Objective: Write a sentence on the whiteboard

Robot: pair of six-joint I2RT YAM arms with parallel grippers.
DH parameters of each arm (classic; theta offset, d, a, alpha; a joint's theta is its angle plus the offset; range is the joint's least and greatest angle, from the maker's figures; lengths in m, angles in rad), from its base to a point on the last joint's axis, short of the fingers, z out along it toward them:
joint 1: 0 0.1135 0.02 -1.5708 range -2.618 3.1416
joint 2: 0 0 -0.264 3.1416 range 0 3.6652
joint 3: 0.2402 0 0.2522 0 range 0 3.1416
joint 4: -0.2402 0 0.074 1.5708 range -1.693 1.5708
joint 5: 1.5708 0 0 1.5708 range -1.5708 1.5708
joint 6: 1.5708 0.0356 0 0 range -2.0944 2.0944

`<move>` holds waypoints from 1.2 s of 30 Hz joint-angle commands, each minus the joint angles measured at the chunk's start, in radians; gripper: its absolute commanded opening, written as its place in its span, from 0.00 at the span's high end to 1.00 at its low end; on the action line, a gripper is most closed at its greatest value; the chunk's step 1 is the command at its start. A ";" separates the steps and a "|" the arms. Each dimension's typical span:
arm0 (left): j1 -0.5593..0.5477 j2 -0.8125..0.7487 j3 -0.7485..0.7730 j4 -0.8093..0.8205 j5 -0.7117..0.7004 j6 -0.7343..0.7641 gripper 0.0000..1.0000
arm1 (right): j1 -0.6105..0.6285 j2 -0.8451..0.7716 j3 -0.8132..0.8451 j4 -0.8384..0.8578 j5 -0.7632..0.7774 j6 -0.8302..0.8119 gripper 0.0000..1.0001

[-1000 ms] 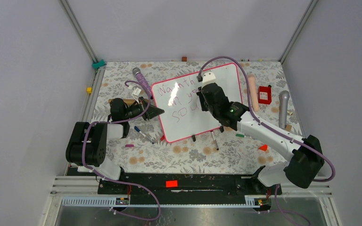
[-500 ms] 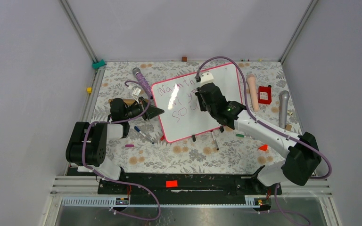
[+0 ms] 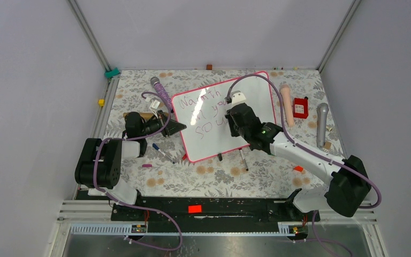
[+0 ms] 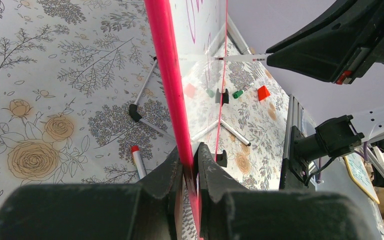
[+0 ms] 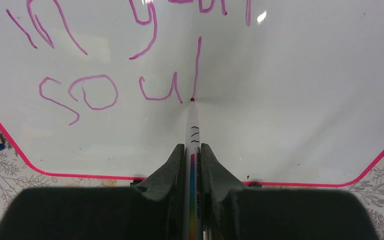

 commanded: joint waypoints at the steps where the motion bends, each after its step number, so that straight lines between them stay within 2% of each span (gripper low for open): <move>1: 0.015 0.022 -0.016 0.027 -0.055 0.106 1.00 | -0.006 -0.004 -0.023 -0.022 -0.033 0.034 1.00; 10: 0.015 0.030 -0.008 0.025 -0.048 0.102 1.00 | -0.007 -0.091 -0.036 -0.034 -0.050 0.037 1.00; 16: 0.015 0.030 -0.008 0.024 -0.047 0.102 1.00 | -0.008 -0.162 -0.057 -0.035 0.005 0.008 1.00; 30: 0.014 0.031 -0.007 0.021 -0.046 0.102 1.00 | -0.009 -0.023 0.015 -0.001 0.110 -0.012 1.00; 36: 0.016 0.032 -0.006 0.023 -0.046 0.100 1.00 | -0.008 -0.023 0.010 0.027 0.019 0.006 1.00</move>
